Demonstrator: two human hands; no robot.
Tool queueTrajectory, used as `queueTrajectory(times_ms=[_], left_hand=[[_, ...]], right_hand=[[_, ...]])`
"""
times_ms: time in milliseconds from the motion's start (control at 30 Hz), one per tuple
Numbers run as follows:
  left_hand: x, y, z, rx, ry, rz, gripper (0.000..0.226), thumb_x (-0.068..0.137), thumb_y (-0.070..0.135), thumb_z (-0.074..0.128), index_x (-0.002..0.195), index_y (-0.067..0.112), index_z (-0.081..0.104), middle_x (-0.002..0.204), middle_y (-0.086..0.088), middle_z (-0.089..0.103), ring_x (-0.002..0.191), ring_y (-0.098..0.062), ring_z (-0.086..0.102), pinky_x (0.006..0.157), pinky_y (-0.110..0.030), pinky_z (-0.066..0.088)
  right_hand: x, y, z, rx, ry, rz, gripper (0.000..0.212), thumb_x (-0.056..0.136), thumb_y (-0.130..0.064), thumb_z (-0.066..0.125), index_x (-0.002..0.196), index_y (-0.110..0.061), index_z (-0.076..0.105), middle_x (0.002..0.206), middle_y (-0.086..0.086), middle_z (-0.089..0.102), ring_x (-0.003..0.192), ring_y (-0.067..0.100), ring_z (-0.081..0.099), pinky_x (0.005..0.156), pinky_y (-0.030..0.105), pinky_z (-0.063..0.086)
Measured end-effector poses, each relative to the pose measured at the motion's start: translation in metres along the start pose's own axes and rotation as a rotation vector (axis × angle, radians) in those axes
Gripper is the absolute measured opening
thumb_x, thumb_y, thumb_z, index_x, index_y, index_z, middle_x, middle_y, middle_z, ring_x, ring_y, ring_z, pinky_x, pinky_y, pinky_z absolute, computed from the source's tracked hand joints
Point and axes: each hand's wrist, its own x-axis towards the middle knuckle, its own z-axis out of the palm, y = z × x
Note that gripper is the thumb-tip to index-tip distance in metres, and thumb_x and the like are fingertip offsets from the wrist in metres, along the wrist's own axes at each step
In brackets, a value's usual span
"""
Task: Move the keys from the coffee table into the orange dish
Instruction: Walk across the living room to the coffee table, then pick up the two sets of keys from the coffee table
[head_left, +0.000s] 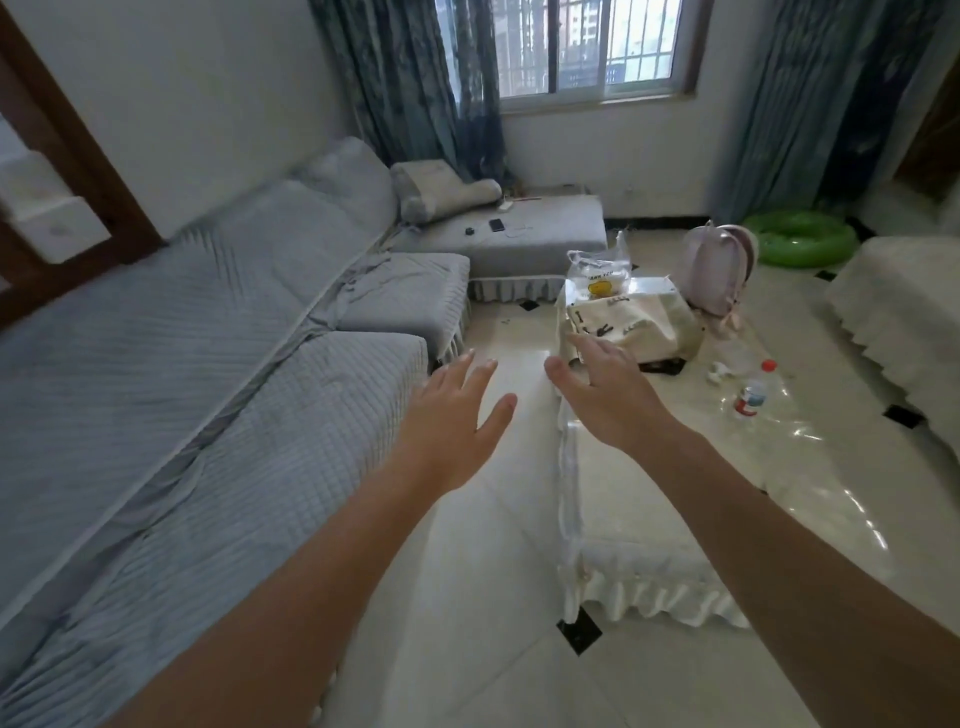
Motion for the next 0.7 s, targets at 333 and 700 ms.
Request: queueTrajectory(times_ms=[333,700], left_hand=[[0.116,-0.009,0.059,-0.041,-0.077,0.154,0.059,0.095,0.059,0.026,0.144,0.026,0.036,0.153,-0.007,0.037,0.139,-0.026,0.034,0.111,-0.047,0.028],[0.291,-0.025,0.127,-0.178,-0.198,0.419,0.059,0.096,0.055,0.032,0.145,0.022,0.036,0.154,-0.01,0.035,0.141,-0.028,0.032,0.112,-0.046,0.03]], right_hand=[[0.086,0.06,0.007,-0.062,0.037,0.114,0.066,0.091,-0.059,0.037,0.142,-0.017,0.039,0.148,0.007,0.042,0.137,0.028,0.032,0.112,0.045,0.026],[0.184,0.117,0.006,-0.165,0.16,0.378,0.062,0.093,-0.054,0.039,0.143,-0.017,0.037,0.149,0.006,0.04,0.137,0.028,0.03,0.11,0.041,0.022]])
